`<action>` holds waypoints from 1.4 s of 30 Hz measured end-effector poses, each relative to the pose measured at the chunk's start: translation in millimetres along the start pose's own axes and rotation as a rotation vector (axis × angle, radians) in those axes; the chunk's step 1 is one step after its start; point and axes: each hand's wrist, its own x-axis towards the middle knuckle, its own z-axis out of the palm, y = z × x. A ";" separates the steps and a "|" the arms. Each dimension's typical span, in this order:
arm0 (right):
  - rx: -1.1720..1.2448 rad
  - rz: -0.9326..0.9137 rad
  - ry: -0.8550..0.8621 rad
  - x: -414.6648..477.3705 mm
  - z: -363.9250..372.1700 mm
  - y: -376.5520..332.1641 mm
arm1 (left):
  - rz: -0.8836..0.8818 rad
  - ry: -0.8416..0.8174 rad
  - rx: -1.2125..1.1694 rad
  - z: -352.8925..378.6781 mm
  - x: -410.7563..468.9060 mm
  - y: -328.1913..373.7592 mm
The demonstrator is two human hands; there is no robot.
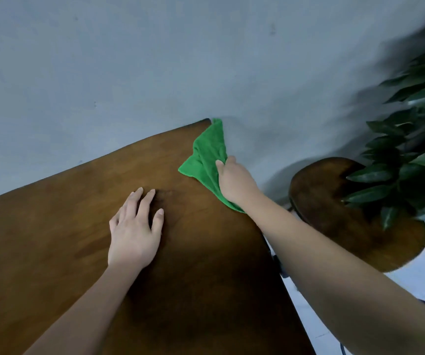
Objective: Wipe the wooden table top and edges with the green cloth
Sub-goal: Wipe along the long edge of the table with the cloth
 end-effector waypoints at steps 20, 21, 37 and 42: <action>0.005 0.097 -0.005 -9.8 1.1 0.5 | 0.030 0.013 0.009 5.1 2.0 -5.8; 0.011 0.098 -0.004 10.1 2.1 -4.6 | 0.031 0.016 0.009 5.7 2.2 -6.4; 0.090 0.109 -0.023 103.5 0.7 -32.0 | 0.024 0.012 0.006 3.0 1.9 -3.8; 0.041 0.086 -0.035 30.1 -0.3 -8.6 | 0.040 0.011 -0.015 0.6 -0.9 -3.4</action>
